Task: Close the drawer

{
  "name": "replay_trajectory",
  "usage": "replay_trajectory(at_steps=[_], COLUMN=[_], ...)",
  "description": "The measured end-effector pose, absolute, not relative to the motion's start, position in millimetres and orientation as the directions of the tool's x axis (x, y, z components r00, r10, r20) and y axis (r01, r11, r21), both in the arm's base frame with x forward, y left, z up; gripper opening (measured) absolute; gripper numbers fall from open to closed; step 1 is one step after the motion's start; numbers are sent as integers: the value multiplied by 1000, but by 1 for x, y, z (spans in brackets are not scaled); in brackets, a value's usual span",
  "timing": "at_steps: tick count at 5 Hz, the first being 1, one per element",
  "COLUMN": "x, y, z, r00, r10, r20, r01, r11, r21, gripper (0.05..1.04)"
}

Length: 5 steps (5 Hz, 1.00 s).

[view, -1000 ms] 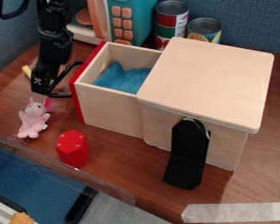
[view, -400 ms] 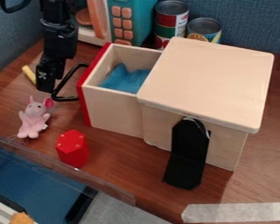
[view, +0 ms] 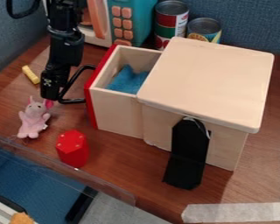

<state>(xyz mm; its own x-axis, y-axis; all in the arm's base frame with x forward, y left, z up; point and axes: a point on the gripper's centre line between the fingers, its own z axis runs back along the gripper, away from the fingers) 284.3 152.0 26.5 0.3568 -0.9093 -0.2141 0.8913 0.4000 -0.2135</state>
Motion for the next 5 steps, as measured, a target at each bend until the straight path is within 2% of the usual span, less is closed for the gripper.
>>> replay_trajectory(at_steps=[1,3,5], x=[279,284,294], y=[136,98,75], z=[22,47,47], r00=[340,316,299], r10=[-920,-938,-946], r20=[-196,-140,-126], r01=[890,907,909], r11=[382,342,323], r21=[-249,-244,-264], gripper=[999,1000,1000])
